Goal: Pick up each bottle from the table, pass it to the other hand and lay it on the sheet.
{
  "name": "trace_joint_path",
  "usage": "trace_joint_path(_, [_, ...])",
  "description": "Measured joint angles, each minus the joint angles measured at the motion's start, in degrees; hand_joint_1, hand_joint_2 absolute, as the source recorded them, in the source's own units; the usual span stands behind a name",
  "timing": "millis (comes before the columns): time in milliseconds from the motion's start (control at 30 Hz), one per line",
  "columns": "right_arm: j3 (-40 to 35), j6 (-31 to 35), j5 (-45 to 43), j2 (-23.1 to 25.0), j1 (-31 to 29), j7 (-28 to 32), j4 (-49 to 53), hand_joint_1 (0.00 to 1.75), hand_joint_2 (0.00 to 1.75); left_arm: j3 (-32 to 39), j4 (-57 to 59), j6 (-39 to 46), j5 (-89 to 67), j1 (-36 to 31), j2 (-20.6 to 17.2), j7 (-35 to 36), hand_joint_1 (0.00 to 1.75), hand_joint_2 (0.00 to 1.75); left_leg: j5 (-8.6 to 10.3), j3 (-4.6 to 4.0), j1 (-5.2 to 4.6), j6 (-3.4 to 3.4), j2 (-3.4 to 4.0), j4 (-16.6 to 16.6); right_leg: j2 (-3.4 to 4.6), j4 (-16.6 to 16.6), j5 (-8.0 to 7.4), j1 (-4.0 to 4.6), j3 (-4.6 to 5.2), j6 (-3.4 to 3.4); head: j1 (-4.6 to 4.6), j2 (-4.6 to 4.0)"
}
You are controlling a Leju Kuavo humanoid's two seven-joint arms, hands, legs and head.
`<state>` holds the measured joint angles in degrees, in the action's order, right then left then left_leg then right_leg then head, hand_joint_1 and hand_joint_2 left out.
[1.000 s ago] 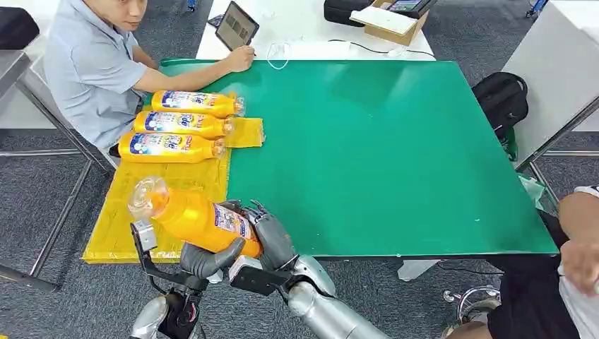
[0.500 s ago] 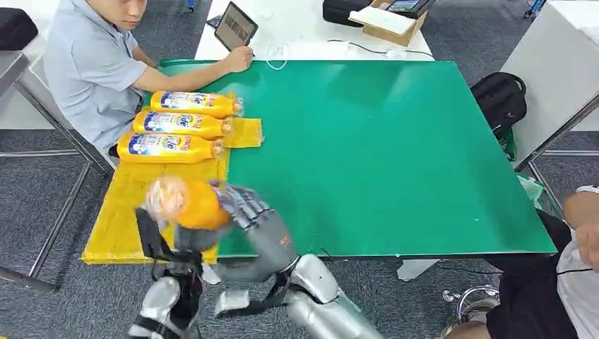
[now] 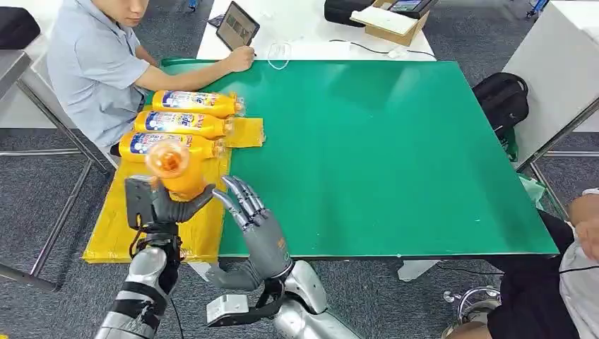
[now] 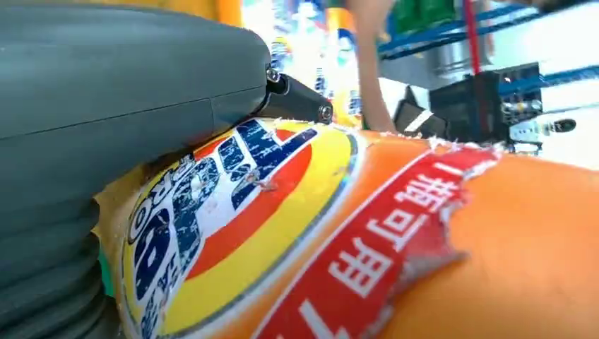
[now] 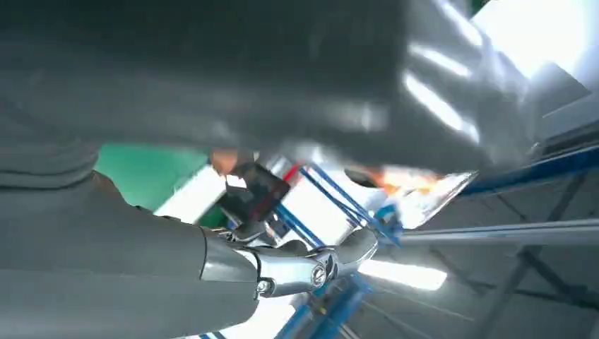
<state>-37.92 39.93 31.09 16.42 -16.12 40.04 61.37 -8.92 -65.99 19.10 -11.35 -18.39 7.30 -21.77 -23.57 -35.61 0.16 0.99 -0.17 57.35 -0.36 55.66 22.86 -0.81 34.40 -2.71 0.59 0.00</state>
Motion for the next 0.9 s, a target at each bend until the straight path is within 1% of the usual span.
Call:
trace_joint_path(67, [-1.98, -0.13, -3.08, -0.62, -0.28, 0.00, 0.57, 0.00, 0.00, -0.15, 2.31, 1.23, -7.25, -2.09, -0.37, 0.88, 1.75, 1.75, 0.00, 0.00, 0.00, 0.00, 0.00, 0.00, 0.00, 0.00, 0.00, 0.00, 0.00, 0.00, 0.02, 0.00])
trace_joint_path(133, [-3.44, -0.33, -3.90, -1.18, -0.43, 0.00, 1.25, 0.00, 0.00, -0.39, 4.64, 1.78, -12.96, -3.96, -0.96, 1.86, 1.75, 1.75, 0.01, 0.01, 0.00, 0.00, 0.00, 0.00, 0.01, 0.01, -0.01, 0.01, -0.01, 0.00, 0.02, 0.00])
trace_joint_path(267, [-4.95, -0.48, -4.30, -2.04, -0.64, 0.00, 2.04, 0.00, 0.00, -0.72, 7.32, 2.02, -14.29, -6.00, -1.75, 2.19, 1.75, 1.75, 0.00, 0.01, 0.01, 0.00, 0.01, 0.00, 0.01, 0.02, 0.00, 0.01, 0.00, 0.00, 0.00, 0.00])
trace_joint_path(567, [-6.00, -0.74, -4.36, -2.71, -0.91, 0.00, 2.49, 0.00, 0.00, -0.81, 9.45, 2.36, -14.87, -6.92, -2.30, 2.25, 1.75, 1.75, 0.00, -0.02, 0.00, 0.00, 0.01, 0.00, 0.01, 0.01, 0.01, 0.00, 0.02, 0.00, 0.02, 0.00])
trace_joint_path(633, [-6.28, -0.96, -4.88, -3.00, -0.92, 0.00, 2.97, 0.00, 0.00, -1.72, 10.79, 2.52, -21.34, -7.99, -2.90, 5.12, 1.75, 1.75, 0.01, -0.02, 0.01, 0.00, -0.02, 0.00, -0.02, 0.01, 0.01, 0.01, 0.03, 0.00, 0.00, 0.00])
trace_joint_path(767, [-6.96, -1.62, -5.50, -3.21, -0.95, 0.00, 4.22, 0.00, 0.00, -3.73, 16.83, 0.02, -32.28, -12.44, -4.79, 9.50, 1.75, 1.75, 0.03, 0.01, 0.01, -0.01, 0.08, 0.00, 0.02, 0.02, -0.04, 0.01, 0.08, 0.03, 0.02, 0.00])
trace_joint_path(900, [-7.66, -1.35, -5.78, -4.00, -0.89, 0.00, 6.54, 0.00, 0.00, -5.84, 27.57, -6.84, -41.66, -21.18, -6.54, 15.35, 1.75, 1.75, 0.17, -0.08, 0.04, -0.11, -0.01, 0.00, 0.00, 0.07, -0.13, 0.03, 0.09, 0.15, 0.00, 0.00])
